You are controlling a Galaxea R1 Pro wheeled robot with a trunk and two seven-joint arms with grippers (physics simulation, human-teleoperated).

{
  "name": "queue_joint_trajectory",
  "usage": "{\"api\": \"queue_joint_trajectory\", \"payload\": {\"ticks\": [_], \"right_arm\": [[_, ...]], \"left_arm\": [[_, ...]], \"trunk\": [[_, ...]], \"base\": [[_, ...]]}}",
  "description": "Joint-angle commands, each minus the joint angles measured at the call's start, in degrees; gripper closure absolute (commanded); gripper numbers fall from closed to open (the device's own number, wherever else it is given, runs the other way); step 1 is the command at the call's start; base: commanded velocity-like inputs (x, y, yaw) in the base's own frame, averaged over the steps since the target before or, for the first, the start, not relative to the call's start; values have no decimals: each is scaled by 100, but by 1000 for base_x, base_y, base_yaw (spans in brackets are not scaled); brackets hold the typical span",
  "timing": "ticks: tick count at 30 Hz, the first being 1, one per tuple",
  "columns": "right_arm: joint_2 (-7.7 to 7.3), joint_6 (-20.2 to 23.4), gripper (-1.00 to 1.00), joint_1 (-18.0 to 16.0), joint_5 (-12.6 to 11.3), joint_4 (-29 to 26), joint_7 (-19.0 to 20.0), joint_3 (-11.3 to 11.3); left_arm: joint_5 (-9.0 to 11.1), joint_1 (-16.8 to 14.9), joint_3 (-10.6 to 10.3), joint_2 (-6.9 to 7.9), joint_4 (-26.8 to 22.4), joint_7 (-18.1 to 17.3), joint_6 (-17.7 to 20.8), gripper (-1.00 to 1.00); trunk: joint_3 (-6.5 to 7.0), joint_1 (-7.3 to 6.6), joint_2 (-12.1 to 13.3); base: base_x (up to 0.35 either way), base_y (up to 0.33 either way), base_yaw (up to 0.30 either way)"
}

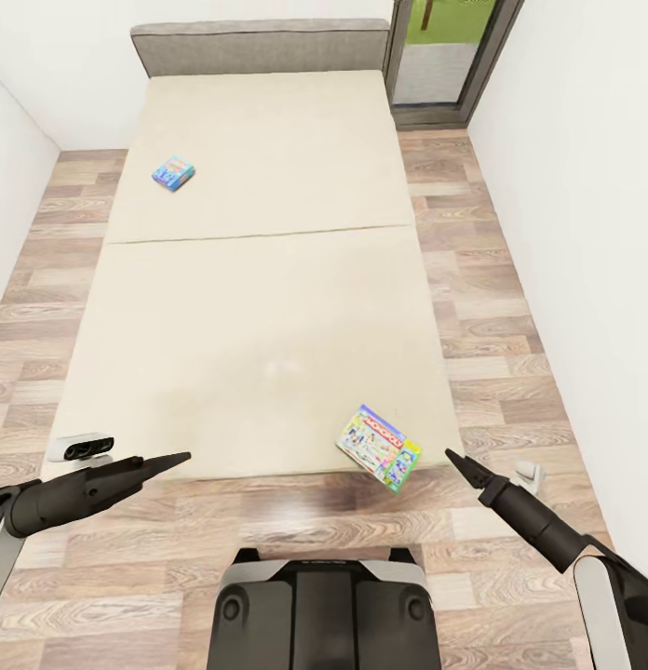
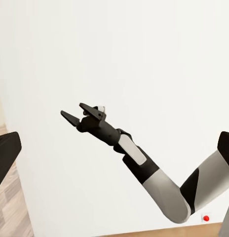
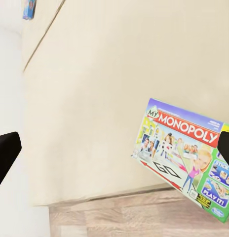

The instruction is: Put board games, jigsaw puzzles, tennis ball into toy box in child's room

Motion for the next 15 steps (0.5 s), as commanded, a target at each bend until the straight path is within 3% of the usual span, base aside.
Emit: {"api": "queue_joint_trajectory", "payload": {"ticks": [1,15], "right_arm": [[5,37,-100,-1,-17,2,18,-9],[35,28,-100,2,8,6,19,-1]], "left_arm": [[-2,-1,-2,-3,0,-21,62,-100],[-9,3,3,9,19,-21,58,-100]], "trunk": [[4,4,-8],[130,4,-8]], "base": [[0,0,-79],[0,0,-77]]}}
